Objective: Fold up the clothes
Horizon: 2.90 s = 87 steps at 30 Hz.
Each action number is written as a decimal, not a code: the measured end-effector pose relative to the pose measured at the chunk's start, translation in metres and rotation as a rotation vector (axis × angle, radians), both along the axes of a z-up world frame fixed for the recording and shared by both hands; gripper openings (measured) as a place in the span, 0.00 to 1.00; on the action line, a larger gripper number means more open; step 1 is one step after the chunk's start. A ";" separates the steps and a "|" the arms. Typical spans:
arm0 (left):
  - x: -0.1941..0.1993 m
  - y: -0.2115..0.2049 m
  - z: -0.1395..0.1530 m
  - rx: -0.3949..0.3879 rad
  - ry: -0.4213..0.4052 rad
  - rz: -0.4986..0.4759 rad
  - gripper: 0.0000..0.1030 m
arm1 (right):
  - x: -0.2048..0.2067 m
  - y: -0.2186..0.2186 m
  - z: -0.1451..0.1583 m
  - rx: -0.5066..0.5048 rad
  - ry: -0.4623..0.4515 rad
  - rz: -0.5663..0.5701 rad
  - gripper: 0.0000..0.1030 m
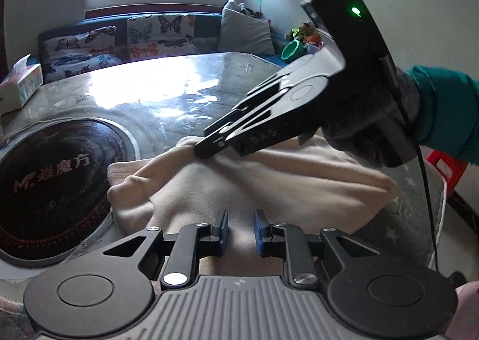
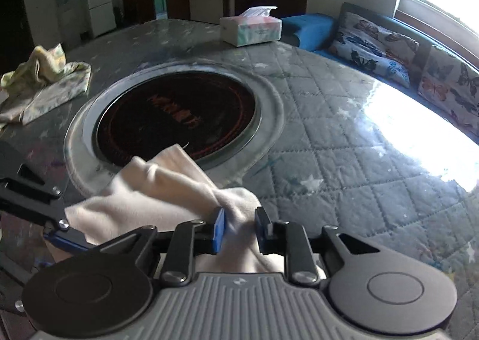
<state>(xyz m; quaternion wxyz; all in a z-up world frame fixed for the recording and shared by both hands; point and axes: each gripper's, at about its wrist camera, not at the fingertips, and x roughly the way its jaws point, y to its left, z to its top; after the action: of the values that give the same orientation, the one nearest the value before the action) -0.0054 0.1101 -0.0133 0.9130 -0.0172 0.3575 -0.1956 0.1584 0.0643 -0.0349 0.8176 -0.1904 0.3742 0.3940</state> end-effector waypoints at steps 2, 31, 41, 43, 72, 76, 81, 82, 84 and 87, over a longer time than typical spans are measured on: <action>0.000 0.009 0.007 -0.007 -0.020 0.039 0.20 | 0.001 -0.003 0.004 0.010 -0.002 -0.006 0.19; 0.042 0.038 0.017 0.091 -0.037 0.213 0.18 | -0.100 -0.119 0.019 0.028 0.006 -0.159 0.20; 0.028 -0.034 0.010 0.032 -0.004 -0.039 0.18 | -0.079 -0.104 0.017 0.023 -0.004 -0.142 0.19; 0.027 -0.042 0.006 0.027 0.008 -0.059 0.18 | -0.072 -0.096 0.016 0.030 -0.008 -0.123 0.19; 0.033 -0.046 -0.009 -0.019 0.038 -0.086 0.29 | -0.011 -0.038 -0.008 0.017 -0.033 -0.077 0.20; 0.032 -0.046 -0.008 -0.027 0.041 -0.085 0.30 | -0.007 -0.036 -0.002 0.039 -0.027 -0.073 0.20; 0.032 -0.047 -0.009 -0.031 0.042 -0.082 0.30 | -0.005 -0.018 0.001 0.048 -0.013 -0.001 0.22; 0.032 -0.046 -0.009 -0.033 0.043 -0.081 0.30 | -0.003 -0.014 -0.001 0.041 -0.010 0.005 0.22; 0.032 -0.046 -0.009 -0.035 0.043 -0.080 0.31 | 0.002 -0.007 -0.007 0.027 -0.001 0.006 0.22; 0.031 -0.047 -0.009 -0.035 0.040 -0.082 0.33 | 0.007 -0.001 -0.009 0.024 0.006 0.001 0.26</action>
<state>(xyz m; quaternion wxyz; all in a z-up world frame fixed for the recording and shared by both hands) 0.0251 0.0635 -0.0219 0.8965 -0.0227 0.3728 -0.2385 0.1656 0.0637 -0.0439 0.8185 -0.1795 0.3720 0.3994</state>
